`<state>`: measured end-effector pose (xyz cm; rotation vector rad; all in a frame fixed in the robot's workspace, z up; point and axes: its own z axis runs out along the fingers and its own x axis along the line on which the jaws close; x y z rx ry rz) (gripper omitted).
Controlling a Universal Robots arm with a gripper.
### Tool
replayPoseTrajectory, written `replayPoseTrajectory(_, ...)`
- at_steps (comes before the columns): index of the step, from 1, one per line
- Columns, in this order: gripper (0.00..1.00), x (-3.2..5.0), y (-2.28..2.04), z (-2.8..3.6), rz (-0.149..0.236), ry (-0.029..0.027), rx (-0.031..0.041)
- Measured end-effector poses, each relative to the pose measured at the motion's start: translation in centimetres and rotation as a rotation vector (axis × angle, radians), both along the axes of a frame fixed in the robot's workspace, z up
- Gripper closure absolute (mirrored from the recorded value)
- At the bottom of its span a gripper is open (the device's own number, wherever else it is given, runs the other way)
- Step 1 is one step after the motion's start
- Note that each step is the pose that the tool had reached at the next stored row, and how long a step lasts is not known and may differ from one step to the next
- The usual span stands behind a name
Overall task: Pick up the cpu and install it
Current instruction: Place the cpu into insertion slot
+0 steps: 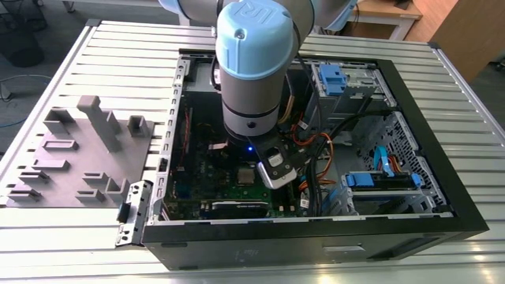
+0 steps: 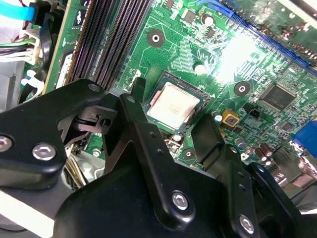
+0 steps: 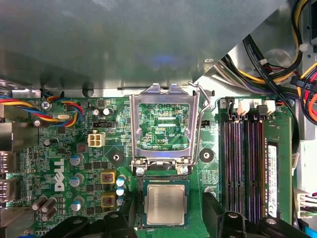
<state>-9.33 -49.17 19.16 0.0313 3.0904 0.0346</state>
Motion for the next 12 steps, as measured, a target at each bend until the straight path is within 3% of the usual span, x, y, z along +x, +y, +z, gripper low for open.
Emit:
replayPoseTrajectory(1, 0.37, 0.00, 0.00, 0.00, 0.000, 0.0000, 0.0000)
replayPoseTrajectory(3, 0.49, 0.01, 0.00, 0.00, 0.000, 0.0001, -0.0001)
replayPoseTrajectory(5, 0.49, 0.01, 0.00, 0.01, 0.000, 0.0001, -0.0002)
replayPoseTrajectory(6, 0.56, 0.02, 0.00, 0.01, 0.000, 0.0001, -0.0001)
replayPoseTrajectory(12, 0.56, 0.05, 0.01, 0.03, 0.000, -0.0002, 0.0001)
